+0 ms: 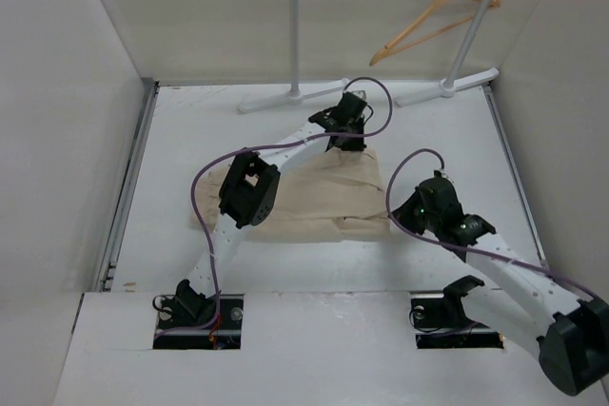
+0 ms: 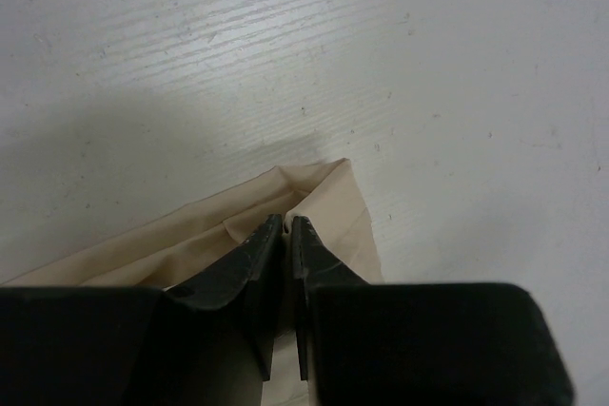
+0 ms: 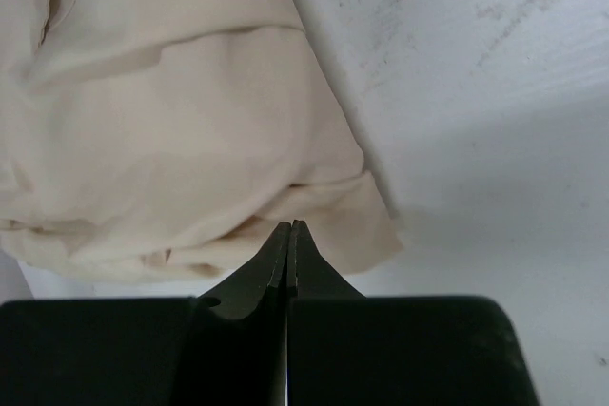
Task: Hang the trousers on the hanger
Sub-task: Fold the trousers at the center of the board.
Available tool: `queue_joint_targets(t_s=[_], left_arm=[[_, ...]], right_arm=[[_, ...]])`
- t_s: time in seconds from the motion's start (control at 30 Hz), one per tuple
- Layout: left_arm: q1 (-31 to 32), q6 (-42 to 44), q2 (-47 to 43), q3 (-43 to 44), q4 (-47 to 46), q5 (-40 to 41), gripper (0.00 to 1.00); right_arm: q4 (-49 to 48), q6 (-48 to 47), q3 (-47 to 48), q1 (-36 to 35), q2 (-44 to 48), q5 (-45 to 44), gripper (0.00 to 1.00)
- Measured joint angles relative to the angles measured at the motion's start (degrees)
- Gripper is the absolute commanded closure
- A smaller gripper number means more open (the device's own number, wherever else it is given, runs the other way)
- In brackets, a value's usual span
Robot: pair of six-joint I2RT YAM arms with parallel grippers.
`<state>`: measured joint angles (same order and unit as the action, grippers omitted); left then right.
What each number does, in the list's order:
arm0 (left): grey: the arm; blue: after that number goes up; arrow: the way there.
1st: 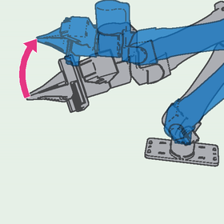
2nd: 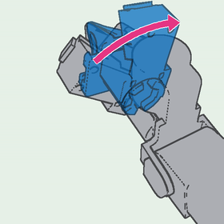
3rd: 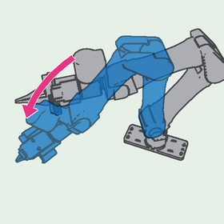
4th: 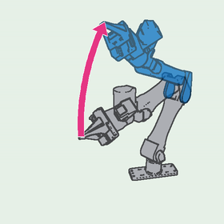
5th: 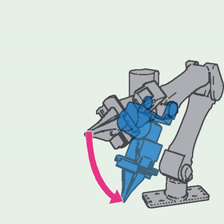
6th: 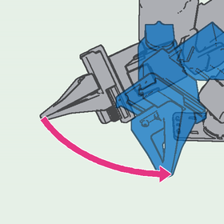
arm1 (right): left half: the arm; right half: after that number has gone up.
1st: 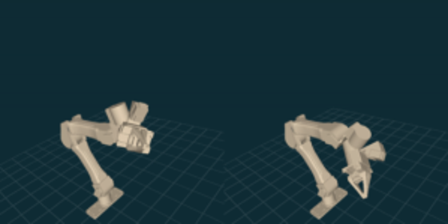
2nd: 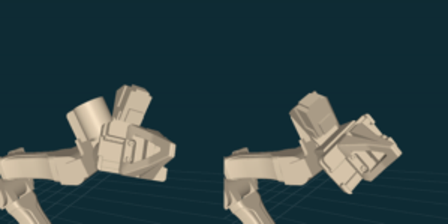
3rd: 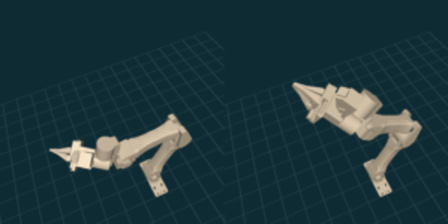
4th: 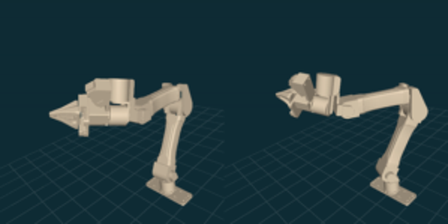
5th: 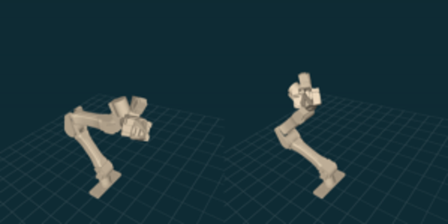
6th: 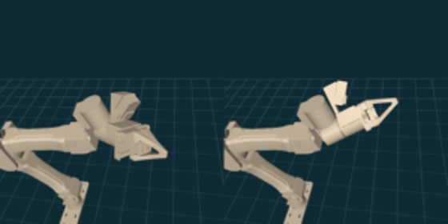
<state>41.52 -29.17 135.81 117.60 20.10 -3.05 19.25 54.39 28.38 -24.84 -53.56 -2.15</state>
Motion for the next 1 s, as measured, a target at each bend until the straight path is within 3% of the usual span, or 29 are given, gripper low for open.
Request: queue_joint_targets(t_s=[0.2, 0.4, 0.53, 0.7, 0.9, 0.93, 0.97, 1.0], left_arm=[[-0.33, -0.39, 0.0, 0.0, -0.52, -0.11, 0.93], [-0.39, -0.76, 0.0, 0.02, -0.61, -0.92, 0.93], [-0.39, -0.81, 0.0, -0.48, -1.07, -1.16, 0.93], [-0.33, -1.01, 0.0, -1.66, -1.4, -1.31, 0.93], [-0.24, -1.16, 0.0, -1.75, -1.68, -1.31, 0.93], [-0.24, -1.16, 0.0, -1.75, -1.68, -1.31, 0.93], [-0.24, -1.18, 0.0, -1.75, -1.7, -1.31, 0.93], [-0.24, -1.18, 0.0, -1.75, -1.73, -1.31, 0.93]], right_arm=[[7.17, 1.4, -3.74, -0.02, 9.62, -0.07, 1.0], [9.51, 1.38, -5.4, 0.02, 9.33, -0.33, 0.56], [8.0, 0.15, -1.49, 0.02, 2.16, -0.33, 0.45], [2.82, -0.39, 3.72, 0.0, -5.9, -0.42, 0.47], [-0.9, -0.68, 5.9, 0.02, -13.46, -0.83, 0.56], [-1.16, -0.74, 5.99, 0.07, -14.64, -0.85, 0.6], [-1.33, -0.85, 5.99, 0.13, -15.54, -0.85, 0.91], [-1.38, -0.85, 5.99, 0.13, -16.72, -0.85, 0.91]])
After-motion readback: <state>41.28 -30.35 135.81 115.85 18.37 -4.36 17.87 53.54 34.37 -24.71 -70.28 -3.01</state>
